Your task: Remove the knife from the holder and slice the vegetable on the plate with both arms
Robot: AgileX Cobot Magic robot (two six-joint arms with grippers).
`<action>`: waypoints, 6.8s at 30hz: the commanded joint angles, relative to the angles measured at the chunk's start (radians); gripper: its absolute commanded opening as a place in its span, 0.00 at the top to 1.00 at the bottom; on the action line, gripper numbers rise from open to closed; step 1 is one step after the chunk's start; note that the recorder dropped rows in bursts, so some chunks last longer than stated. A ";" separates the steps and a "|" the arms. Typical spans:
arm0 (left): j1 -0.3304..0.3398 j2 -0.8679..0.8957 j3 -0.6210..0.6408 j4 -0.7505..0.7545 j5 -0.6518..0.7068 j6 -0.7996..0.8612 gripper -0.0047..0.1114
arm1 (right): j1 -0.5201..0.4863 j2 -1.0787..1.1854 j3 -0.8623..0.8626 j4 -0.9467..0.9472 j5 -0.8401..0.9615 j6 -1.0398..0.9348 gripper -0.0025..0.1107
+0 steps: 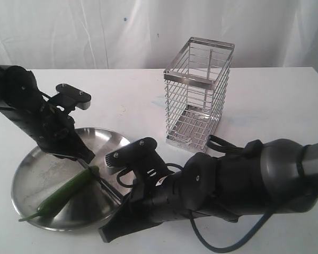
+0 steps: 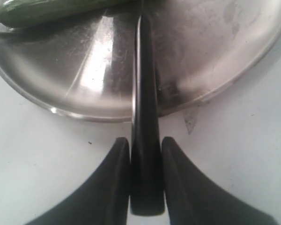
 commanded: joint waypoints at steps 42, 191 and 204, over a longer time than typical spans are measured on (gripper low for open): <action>-0.001 -0.092 -0.027 0.037 0.090 -0.017 0.96 | -0.010 0.000 -0.007 -0.011 0.022 -0.006 0.98; 0.025 0.078 0.043 -0.069 -0.015 0.003 0.59 | -0.077 0.027 -0.137 -0.689 0.368 0.465 0.98; 0.027 -0.046 -0.036 -0.032 0.079 0.003 0.55 | -0.077 0.027 -0.137 -0.699 0.381 0.485 0.98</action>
